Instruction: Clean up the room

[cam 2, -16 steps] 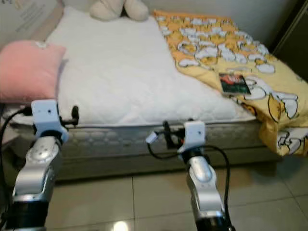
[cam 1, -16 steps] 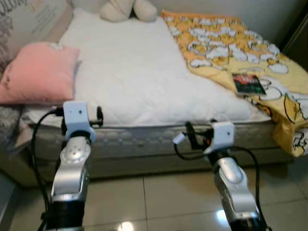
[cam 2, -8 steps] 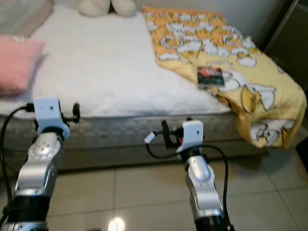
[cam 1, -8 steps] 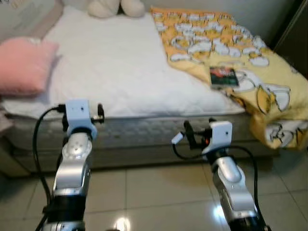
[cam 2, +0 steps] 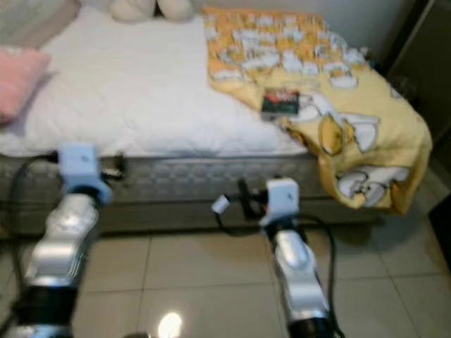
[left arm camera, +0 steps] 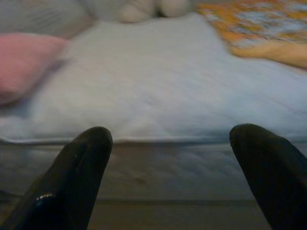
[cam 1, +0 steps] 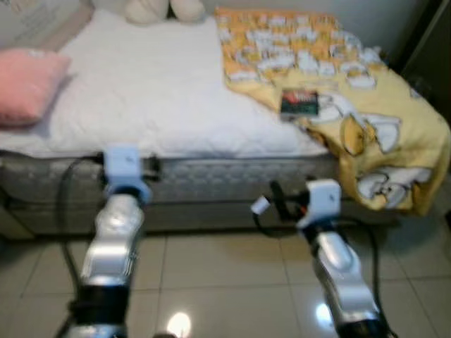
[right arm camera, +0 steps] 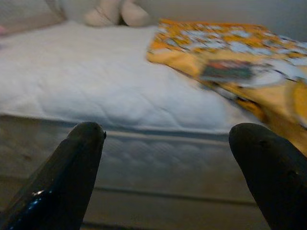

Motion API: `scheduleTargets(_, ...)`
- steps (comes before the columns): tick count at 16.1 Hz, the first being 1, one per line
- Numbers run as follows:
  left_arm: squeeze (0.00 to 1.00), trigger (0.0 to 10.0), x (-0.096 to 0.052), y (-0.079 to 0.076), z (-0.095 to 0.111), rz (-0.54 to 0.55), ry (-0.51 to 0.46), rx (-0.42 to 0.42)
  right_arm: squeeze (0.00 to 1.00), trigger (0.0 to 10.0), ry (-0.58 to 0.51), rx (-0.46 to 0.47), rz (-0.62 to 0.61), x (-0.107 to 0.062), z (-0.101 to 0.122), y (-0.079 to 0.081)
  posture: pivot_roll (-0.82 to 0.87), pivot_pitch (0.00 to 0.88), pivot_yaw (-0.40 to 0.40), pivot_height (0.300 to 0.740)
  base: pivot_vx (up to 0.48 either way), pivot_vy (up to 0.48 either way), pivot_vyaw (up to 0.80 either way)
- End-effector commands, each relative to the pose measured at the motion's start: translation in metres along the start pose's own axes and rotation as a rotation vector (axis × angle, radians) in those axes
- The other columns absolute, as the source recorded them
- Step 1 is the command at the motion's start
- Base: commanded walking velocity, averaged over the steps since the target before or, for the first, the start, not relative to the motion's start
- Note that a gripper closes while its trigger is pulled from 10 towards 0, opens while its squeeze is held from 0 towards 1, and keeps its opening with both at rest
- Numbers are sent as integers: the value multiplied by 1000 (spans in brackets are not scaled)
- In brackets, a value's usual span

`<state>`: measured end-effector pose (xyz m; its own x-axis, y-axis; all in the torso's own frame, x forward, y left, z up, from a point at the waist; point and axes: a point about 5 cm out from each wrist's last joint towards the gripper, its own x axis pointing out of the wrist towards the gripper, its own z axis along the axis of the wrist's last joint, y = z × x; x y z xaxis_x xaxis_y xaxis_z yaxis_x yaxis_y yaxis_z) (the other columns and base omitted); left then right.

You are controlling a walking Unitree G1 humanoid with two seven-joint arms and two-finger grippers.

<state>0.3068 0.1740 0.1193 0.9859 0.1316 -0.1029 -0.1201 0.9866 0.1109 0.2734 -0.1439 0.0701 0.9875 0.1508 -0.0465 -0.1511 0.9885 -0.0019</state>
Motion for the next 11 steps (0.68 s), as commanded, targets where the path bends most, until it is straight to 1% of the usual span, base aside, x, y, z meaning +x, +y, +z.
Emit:
scheduleTargets(1, 0, 10000, 1, 4, 3, 1, -13, 8, 0, 10000, -24, 1, -5, 4, 5, 1, 27, 0, -15, 740, 0, -461, 0)
scheduleTargets(3, 0, 10000, 3, 1, 5, 1, -22, -9, 0, 10000, -32, 1, -7, 8, 8, 0, 26, 0, -17, 740, 0, -448, 0)
scheduleTargets(9, 0, 10000, 4, 2, 2, 24, -15, -7, 0, 10000, -32, -3, 0, 9, 7, 0, 27, 0, -19, 740, 0, -436, 0)
scheduleTargets(11, 0, 10000, 3, -1, 2, 20, -21, -4, 0, 10000, -32, -4, 1, 10, 7, 1, 26, 0, -19, 740, 0, -416, 0)
